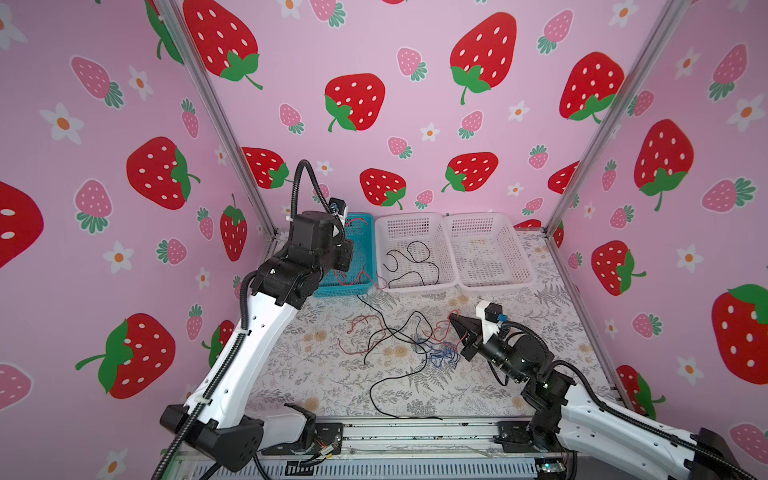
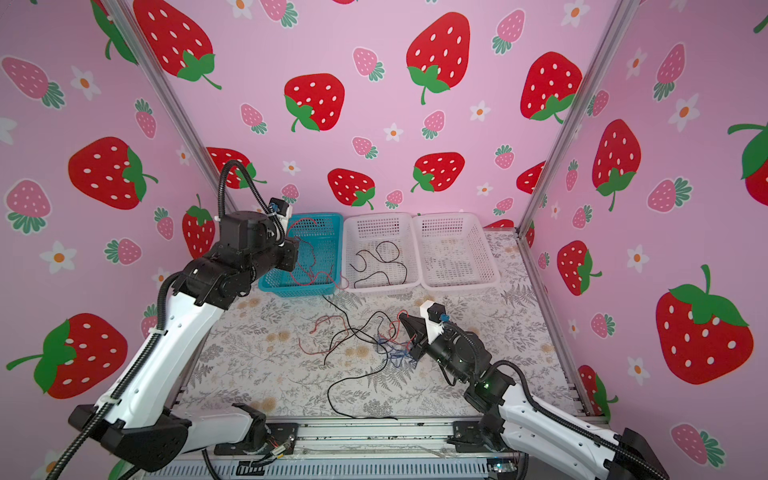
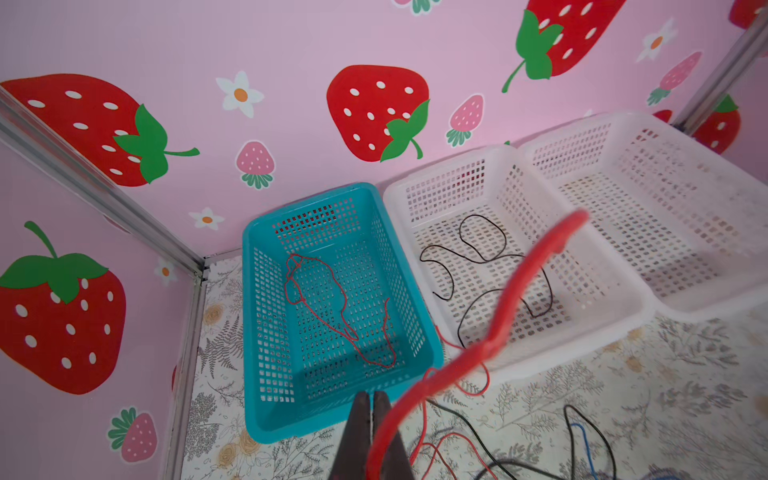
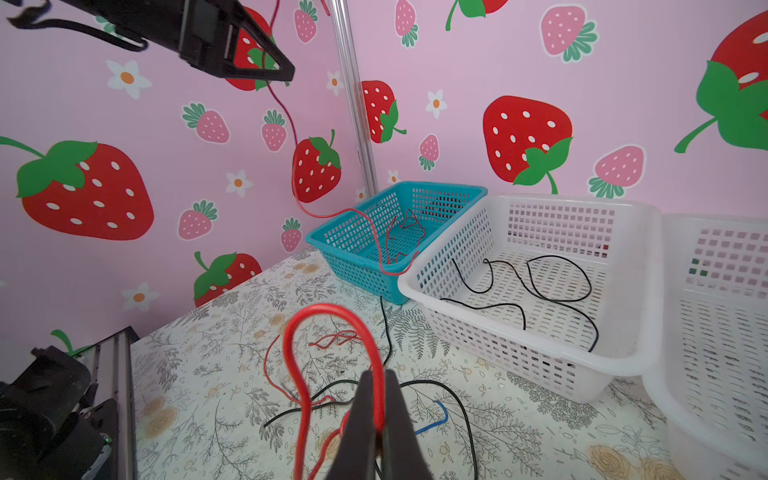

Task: Untangle the cables
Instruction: 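Carry red cable toward teal basket with left gripper while right holds cable, then lower the red cable into the teal basket and open the left gripper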

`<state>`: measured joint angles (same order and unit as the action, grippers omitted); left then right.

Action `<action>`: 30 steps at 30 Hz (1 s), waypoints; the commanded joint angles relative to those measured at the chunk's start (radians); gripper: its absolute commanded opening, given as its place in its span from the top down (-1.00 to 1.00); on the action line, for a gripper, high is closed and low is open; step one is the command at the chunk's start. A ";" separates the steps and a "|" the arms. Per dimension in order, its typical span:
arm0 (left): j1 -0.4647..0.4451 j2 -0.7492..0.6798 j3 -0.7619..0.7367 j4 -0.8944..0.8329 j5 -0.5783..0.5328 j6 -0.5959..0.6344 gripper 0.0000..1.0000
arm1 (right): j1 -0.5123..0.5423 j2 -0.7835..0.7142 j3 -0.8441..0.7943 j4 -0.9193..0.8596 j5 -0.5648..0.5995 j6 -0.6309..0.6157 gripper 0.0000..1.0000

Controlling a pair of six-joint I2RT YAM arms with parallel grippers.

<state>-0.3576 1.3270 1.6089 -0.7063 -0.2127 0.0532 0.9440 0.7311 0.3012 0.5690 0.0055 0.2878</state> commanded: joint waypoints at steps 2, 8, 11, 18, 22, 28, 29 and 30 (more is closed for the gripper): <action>0.107 0.073 0.092 0.081 0.078 -0.050 1.00 | -0.004 -0.004 -0.004 0.032 -0.035 0.011 1.00; 0.224 0.172 0.111 0.100 0.155 -0.107 1.00 | -0.003 0.010 0.003 0.037 -0.062 0.019 1.00; 0.247 0.215 0.075 0.123 0.160 -0.102 1.00 | -0.003 0.016 0.007 0.035 -0.073 0.021 1.00; 0.275 0.298 -0.015 0.141 0.150 -0.094 1.00 | -0.002 0.036 0.016 0.032 -0.090 0.029 1.00; 0.291 0.340 -0.063 0.138 0.142 -0.084 1.00 | -0.002 0.041 0.019 0.031 -0.098 0.030 1.00; 0.295 0.410 -0.091 0.109 0.154 -0.073 0.78 | -0.002 0.037 0.018 0.031 -0.096 0.030 1.00; 0.295 0.424 -0.084 0.097 0.157 -0.073 0.71 | -0.001 0.036 0.018 0.031 -0.097 0.030 1.00; 0.296 0.434 -0.076 0.087 0.161 -0.073 0.66 | -0.002 0.036 0.017 0.031 -0.096 0.030 1.00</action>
<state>-0.0654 1.7462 1.5154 -0.5903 -0.0616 -0.0391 0.9440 0.7734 0.3016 0.5716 -0.0803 0.3130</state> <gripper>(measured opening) 0.158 0.054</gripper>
